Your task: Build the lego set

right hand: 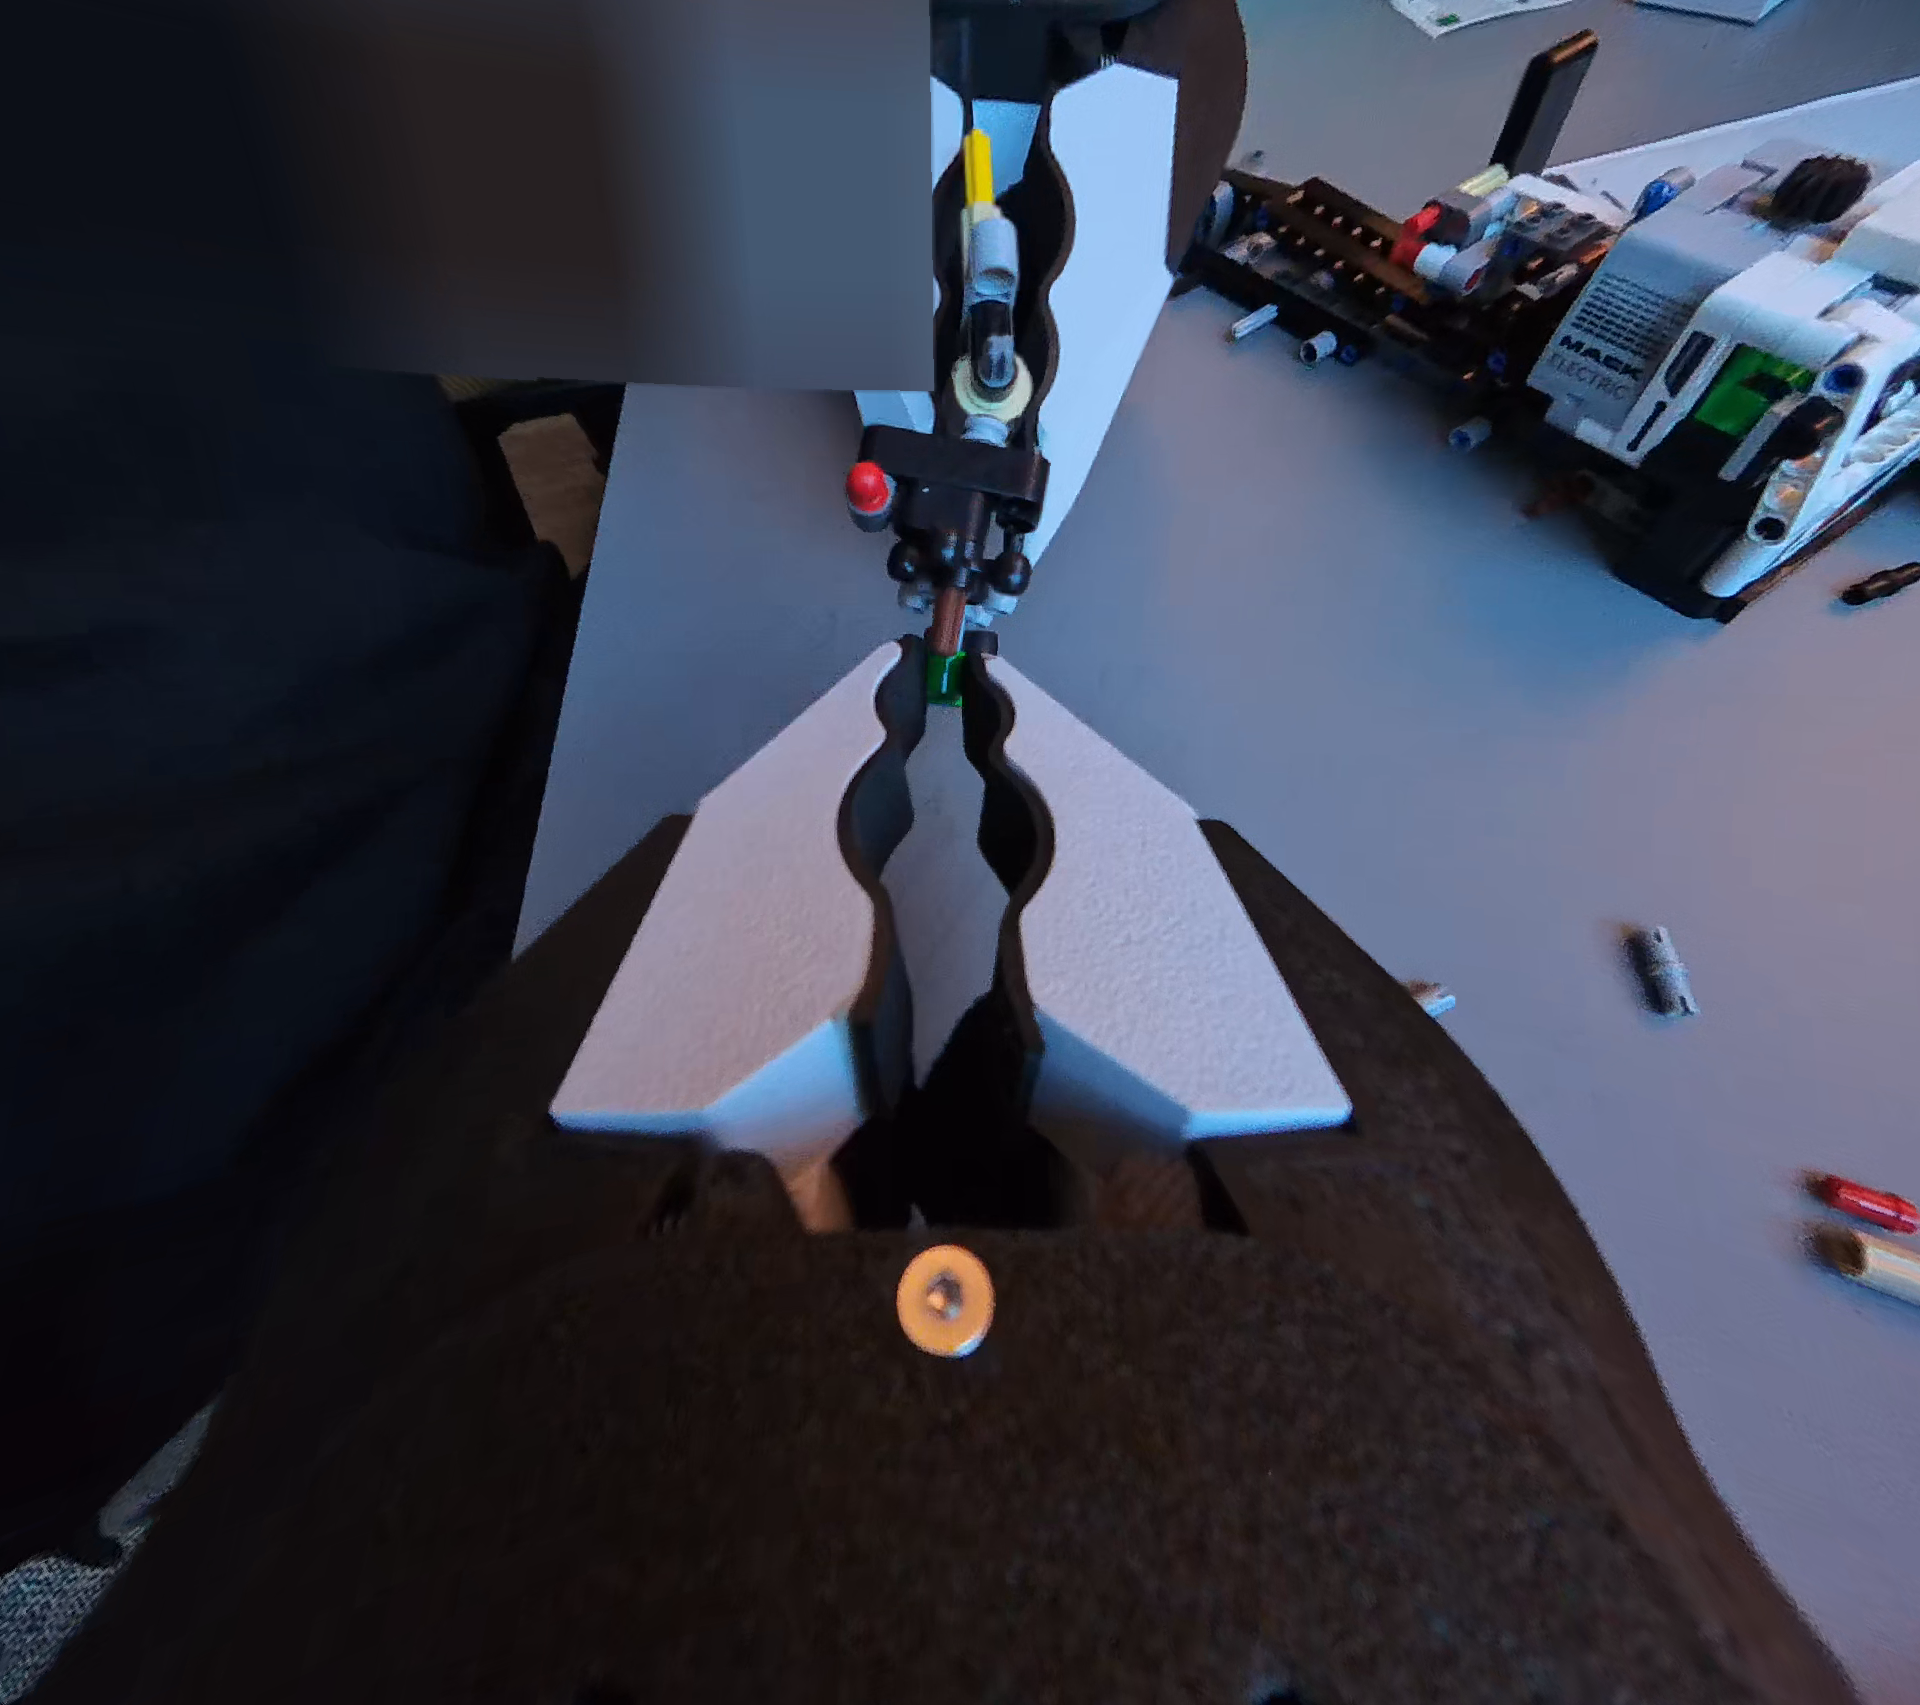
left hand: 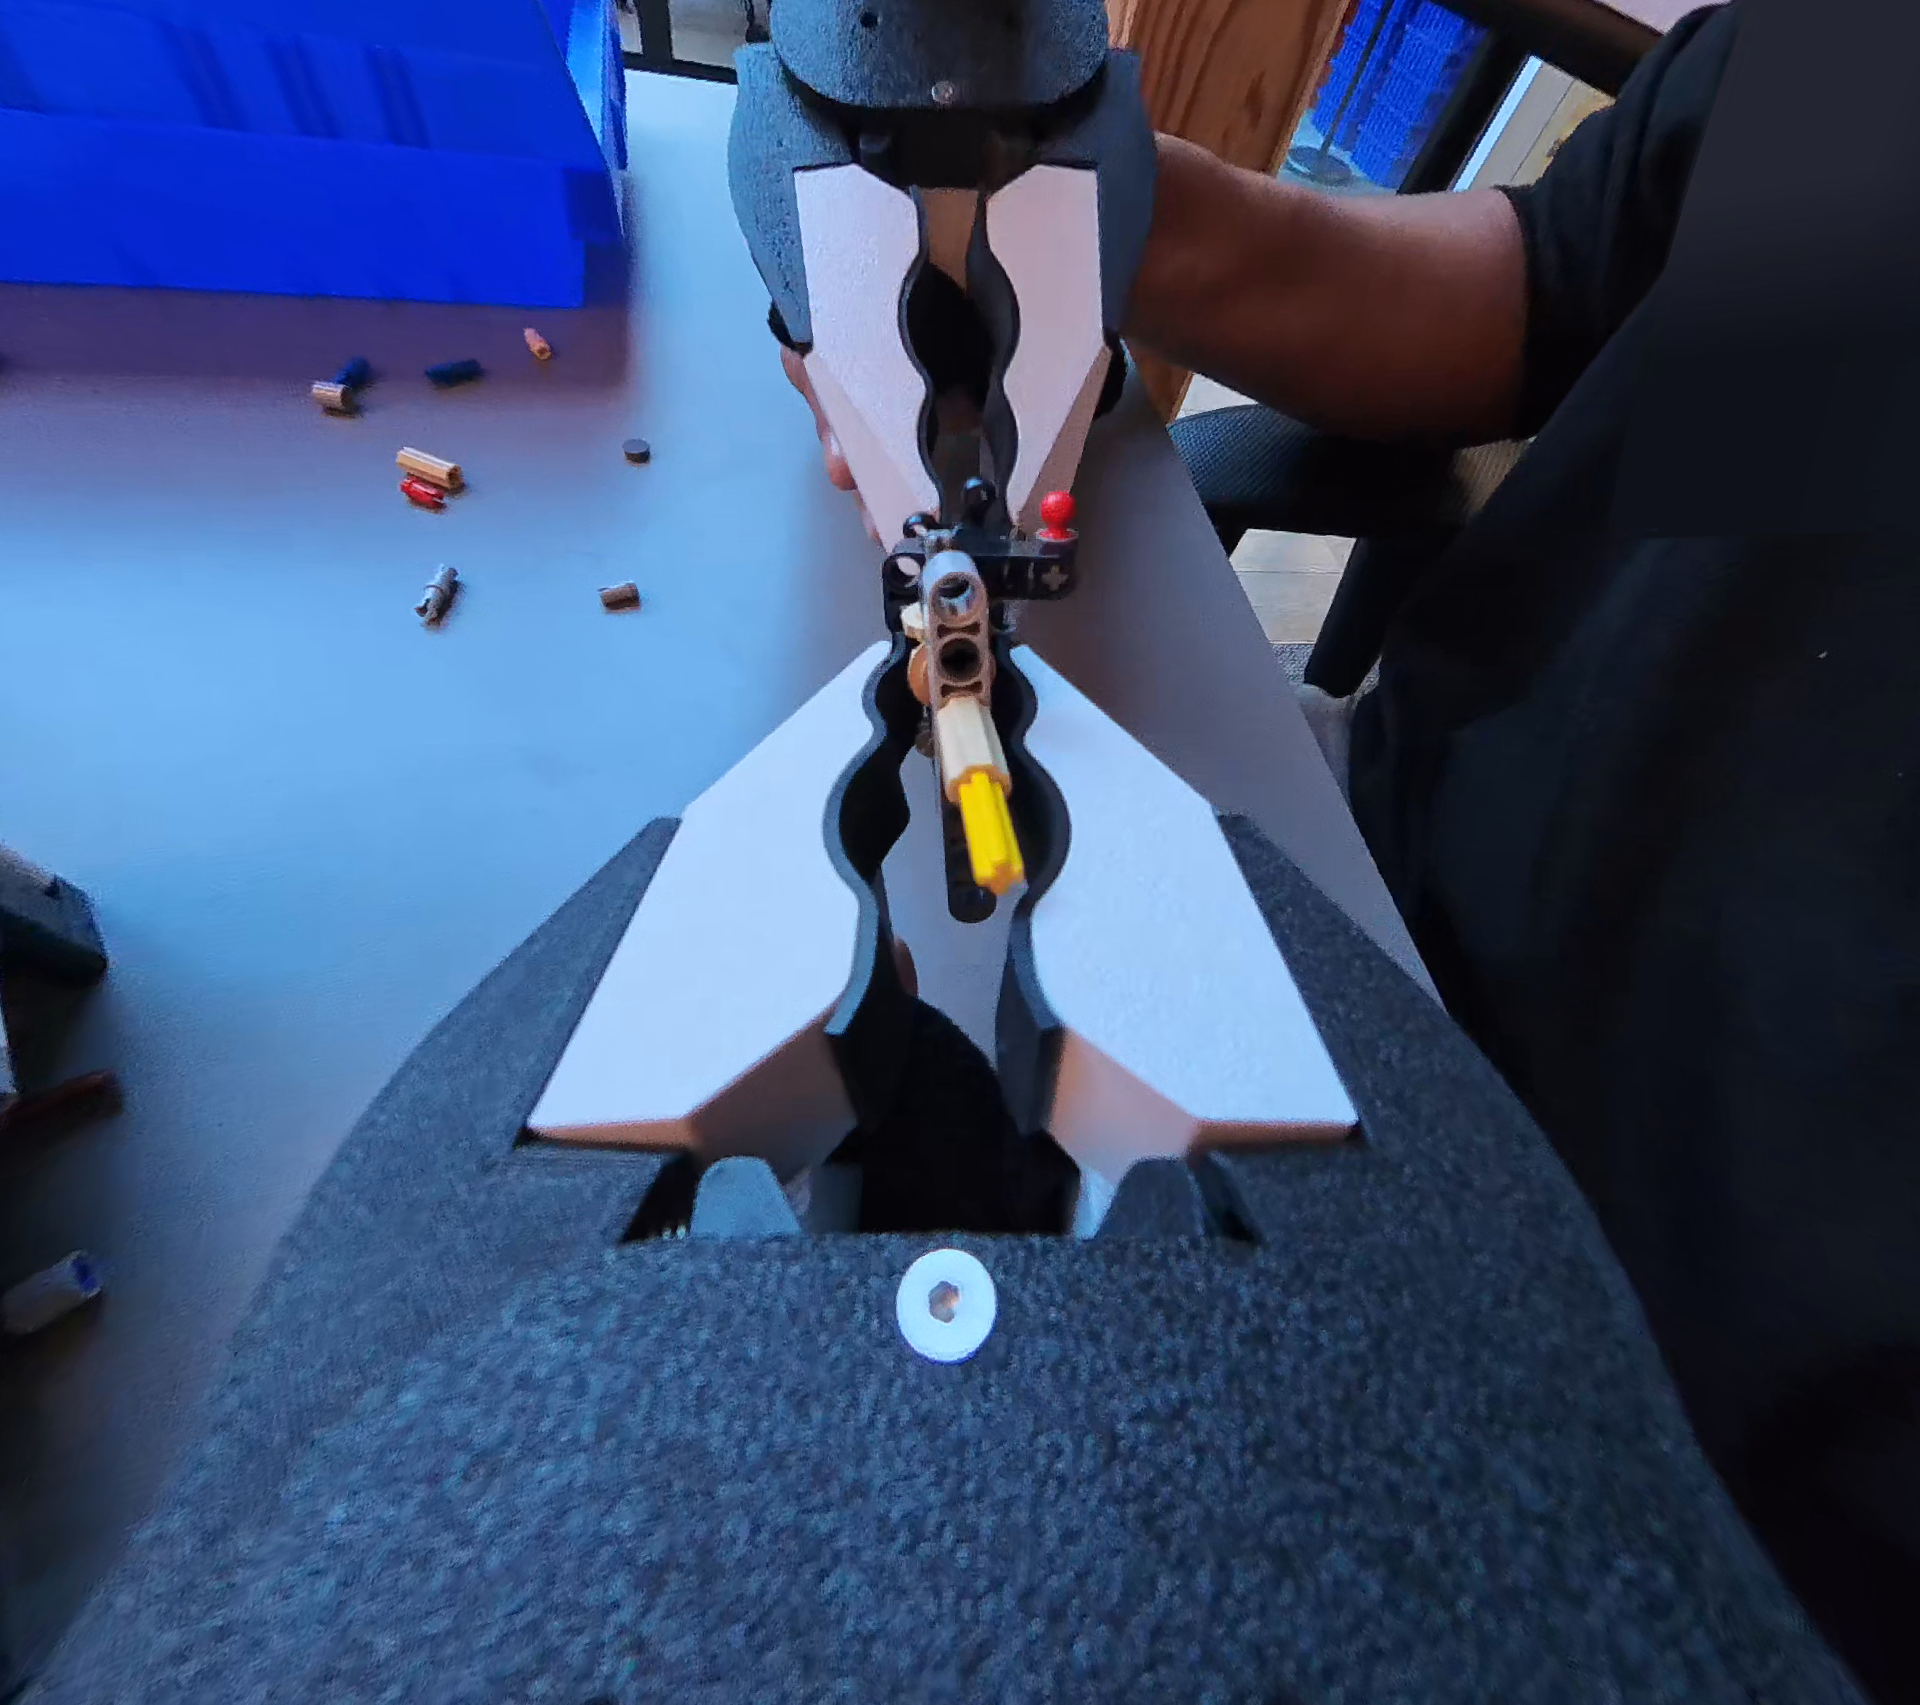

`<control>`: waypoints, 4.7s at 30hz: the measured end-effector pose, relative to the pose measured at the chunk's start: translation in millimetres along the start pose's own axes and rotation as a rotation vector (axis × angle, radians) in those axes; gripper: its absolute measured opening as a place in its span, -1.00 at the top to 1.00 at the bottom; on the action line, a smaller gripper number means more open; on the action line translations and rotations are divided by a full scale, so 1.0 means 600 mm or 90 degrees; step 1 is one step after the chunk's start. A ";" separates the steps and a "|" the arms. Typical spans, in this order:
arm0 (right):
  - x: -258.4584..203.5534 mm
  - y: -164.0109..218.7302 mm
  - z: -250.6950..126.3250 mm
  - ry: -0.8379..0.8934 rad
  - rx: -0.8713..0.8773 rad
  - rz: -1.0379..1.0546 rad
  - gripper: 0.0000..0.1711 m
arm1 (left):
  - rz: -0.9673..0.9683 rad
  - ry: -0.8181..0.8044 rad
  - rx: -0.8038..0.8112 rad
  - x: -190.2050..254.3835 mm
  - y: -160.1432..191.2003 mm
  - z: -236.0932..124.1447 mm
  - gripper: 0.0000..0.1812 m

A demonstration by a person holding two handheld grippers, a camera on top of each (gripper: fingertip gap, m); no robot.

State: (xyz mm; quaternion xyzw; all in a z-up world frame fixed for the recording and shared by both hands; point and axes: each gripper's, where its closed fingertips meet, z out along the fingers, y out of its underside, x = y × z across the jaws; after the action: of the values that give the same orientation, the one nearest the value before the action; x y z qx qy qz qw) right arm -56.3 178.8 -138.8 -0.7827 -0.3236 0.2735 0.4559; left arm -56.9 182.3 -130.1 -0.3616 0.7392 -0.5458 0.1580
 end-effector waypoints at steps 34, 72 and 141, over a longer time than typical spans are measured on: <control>0.019 0.071 0.027 0.083 -0.164 -0.012 0.83 | -0.006 -0.058 -0.069 -0.032 0.025 -0.005 0.88; -0.006 0.054 0.006 0.261 -0.092 0.051 0.61 | -0.188 0.052 0.180 -0.014 -0.072 -0.052 0.89; -0.049 -0.133 -0.016 0.264 0.243 -0.070 0.91 | 0.216 -0.093 0.173 0.039 -0.074 -0.066 0.88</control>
State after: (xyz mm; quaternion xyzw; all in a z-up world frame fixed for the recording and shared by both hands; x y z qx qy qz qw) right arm -89.1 181.3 -59.6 -0.7033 -0.2083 0.1381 0.6656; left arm -81.7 186.8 -71.7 -0.2459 0.6956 -0.5783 0.3481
